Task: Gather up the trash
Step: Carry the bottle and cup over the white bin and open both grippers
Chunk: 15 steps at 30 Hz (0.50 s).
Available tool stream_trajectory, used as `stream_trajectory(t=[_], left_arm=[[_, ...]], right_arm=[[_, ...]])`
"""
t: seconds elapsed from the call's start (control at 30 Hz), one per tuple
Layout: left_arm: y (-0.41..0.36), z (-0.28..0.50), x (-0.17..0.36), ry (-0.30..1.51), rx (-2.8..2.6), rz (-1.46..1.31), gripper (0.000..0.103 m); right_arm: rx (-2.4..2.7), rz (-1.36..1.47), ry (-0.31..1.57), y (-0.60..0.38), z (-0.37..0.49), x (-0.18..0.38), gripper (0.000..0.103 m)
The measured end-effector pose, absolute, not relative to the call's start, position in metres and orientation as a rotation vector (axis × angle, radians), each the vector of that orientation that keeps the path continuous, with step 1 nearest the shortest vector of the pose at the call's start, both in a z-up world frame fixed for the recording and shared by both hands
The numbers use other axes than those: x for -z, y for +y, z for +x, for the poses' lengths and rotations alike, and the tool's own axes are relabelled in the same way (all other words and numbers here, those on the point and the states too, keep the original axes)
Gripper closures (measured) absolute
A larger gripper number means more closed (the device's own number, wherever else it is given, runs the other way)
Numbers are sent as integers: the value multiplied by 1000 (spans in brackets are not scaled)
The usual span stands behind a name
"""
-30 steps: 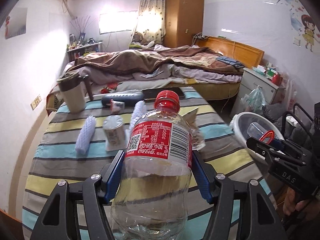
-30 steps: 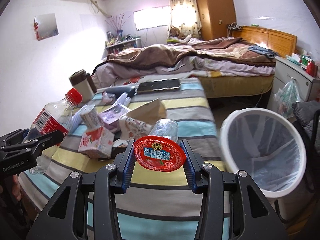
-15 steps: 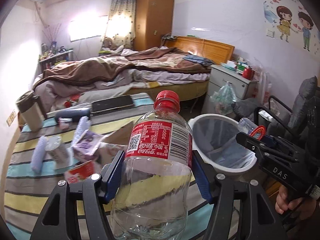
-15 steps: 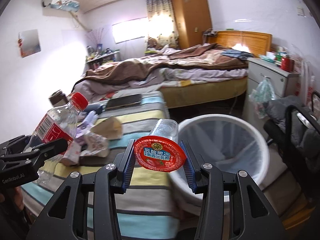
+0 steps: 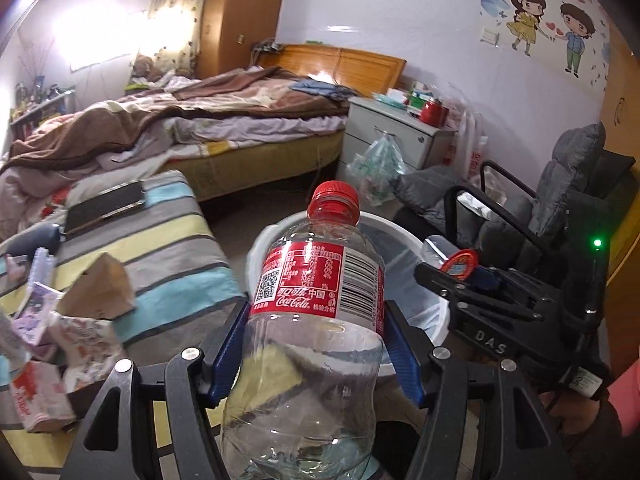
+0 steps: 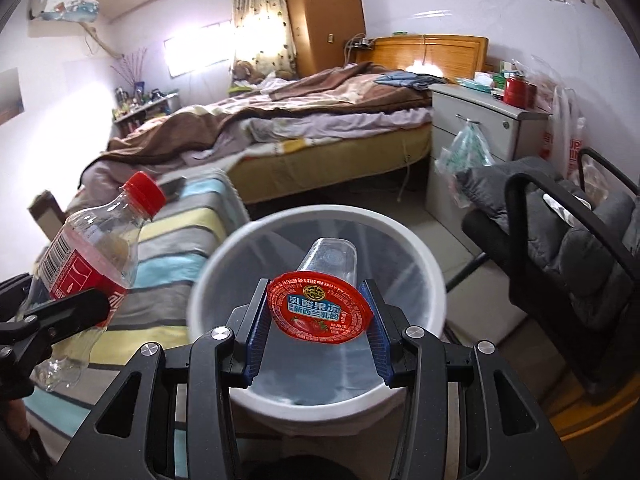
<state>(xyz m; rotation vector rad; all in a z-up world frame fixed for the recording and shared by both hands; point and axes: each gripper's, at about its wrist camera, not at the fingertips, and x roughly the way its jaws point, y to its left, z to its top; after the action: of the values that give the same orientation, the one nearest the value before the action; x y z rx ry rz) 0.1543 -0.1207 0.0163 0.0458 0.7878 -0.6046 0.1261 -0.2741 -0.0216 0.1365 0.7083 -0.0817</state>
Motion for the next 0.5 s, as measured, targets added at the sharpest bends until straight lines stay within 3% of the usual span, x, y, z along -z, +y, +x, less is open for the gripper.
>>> stream_trajectory(t=[0.5], left_arm=[[-168, 196, 15, 864, 616, 72, 38]], right_arm=[[101, 131, 825, -307, 147, 45, 57]])
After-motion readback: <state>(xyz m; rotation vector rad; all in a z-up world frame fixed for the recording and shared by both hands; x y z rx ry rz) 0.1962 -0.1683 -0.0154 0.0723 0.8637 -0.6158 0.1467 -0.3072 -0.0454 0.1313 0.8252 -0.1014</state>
